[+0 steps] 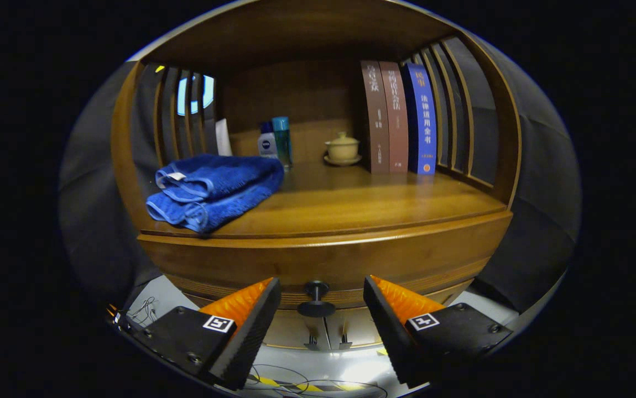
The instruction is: Pull open the drawer, take out the items inside it, and place them on the countertop above the cabinet.
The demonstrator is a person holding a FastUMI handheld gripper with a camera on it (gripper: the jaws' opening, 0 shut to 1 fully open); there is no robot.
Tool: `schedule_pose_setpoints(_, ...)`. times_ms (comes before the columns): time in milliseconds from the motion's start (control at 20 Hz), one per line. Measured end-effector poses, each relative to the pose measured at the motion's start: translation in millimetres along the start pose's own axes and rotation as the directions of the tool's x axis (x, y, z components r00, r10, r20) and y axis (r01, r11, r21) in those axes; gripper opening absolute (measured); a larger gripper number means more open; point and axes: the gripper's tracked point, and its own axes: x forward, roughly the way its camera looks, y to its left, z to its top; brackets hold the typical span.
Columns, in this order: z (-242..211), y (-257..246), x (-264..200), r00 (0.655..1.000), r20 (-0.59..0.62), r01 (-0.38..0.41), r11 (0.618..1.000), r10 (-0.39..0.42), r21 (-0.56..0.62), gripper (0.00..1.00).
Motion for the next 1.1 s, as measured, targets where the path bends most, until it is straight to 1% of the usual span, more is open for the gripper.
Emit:
schedule_pose_setpoints(200,-18.7,1.0,20.0,0.999,-0.053,-0.003,1.0,0.003,-0.011,0.95)
schedule_pose_setpoints(300,-23.4,1.4,22.6,0.997,-0.071,0.001,1.0,-0.003,-0.027,0.87)
schedule_pose_setpoints(400,-22.5,6.9,22.9,0.998,-0.067,-0.019,1.0,0.017,-0.025,0.65)
schedule_pose_setpoints(500,-21.6,5.3,20.5,0.998,-0.058,-0.003,0.999,0.001,-0.035,0.47)
schedule_pose_setpoints(550,-23.2,6.1,25.1,0.998,-0.063,-0.001,0.999,-0.001,-0.039,0.42)
schedule_pose_setpoints(600,-22.8,5.5,21.0,0.998,-0.062,0.001,0.999,-0.003,-0.04,0.42)
schedule_pose_setpoints(650,-24.5,5.6,26.3,0.998,-0.061,-0.001,0.999,-0.001,-0.047,0.34)
schedule_pose_setpoints(750,-23.0,5.8,22.7,0.998,-0.063,-0.005,0.998,0.002,-0.055,0.34)
schedule_pose_setpoints(900,-25.2,5.8,18.2,0.998,-0.071,-0.002,0.999,-0.001,-0.038,0.34)
schedule_pose_setpoints(1100,-35.2,6.3,-4.4,0.997,-0.079,0.001,0.999,-0.005,-0.054,0.34)
